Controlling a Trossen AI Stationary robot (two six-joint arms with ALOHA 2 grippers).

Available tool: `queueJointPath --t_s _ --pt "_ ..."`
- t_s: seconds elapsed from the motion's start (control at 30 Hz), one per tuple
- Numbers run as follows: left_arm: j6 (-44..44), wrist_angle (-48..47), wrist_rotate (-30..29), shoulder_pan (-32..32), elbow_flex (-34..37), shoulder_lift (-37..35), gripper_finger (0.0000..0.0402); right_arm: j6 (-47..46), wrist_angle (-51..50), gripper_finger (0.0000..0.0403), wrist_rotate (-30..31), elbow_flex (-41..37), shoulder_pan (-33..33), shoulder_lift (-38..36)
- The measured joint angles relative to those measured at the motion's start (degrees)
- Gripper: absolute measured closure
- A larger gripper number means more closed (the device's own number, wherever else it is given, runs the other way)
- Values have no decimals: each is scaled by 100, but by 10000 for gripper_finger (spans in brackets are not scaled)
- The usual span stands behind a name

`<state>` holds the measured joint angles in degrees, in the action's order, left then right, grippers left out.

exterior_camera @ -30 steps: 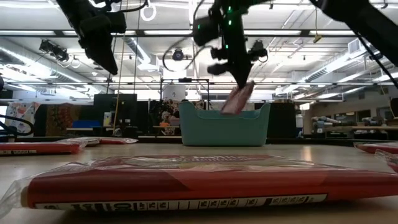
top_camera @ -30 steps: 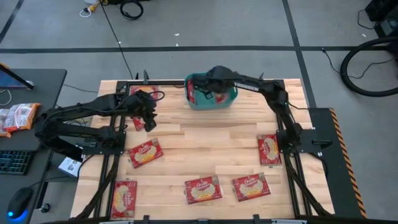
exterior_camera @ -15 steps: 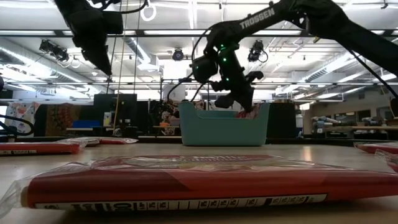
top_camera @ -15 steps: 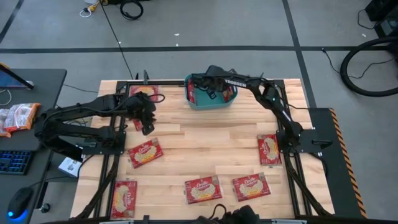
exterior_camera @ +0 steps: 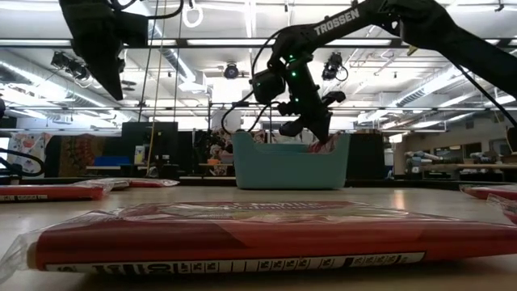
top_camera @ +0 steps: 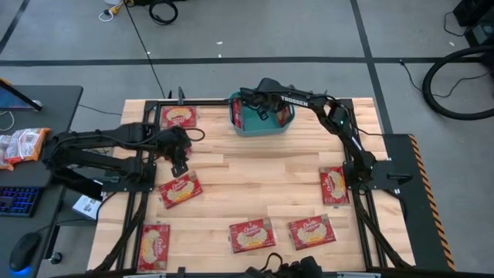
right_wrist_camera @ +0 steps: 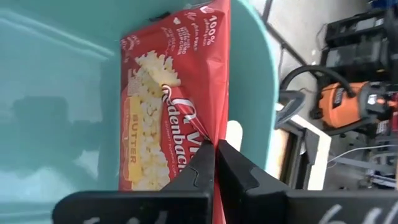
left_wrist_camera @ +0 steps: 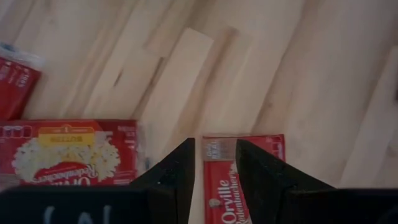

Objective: Sort popcorn bags into baskets
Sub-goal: Put the popcorn bag into the bin

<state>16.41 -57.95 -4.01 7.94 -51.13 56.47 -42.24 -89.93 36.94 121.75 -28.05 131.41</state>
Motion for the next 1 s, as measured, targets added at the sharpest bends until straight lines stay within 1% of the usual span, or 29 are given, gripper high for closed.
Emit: queueJointPath --t_s 0.27,0.43,0.5,0.7,1.0 --pt "406 37 -154 -355 0 0 280 -440 9 393 -243 -284 59 4" --pt "395 221 -641 -562 0 0 280 -685 2 393 -243 -437 61 4" --pt "393 222 -746 -637 0 0 280 -746 -7 393 -220 -477 50 4" --pt "275 201 -789 -767 0 0 280 -885 -5 392 -339 -485 33 -31" --pt "280 145 -841 -764 0 0 280 -917 -11 392 -351 -488 92 -382"
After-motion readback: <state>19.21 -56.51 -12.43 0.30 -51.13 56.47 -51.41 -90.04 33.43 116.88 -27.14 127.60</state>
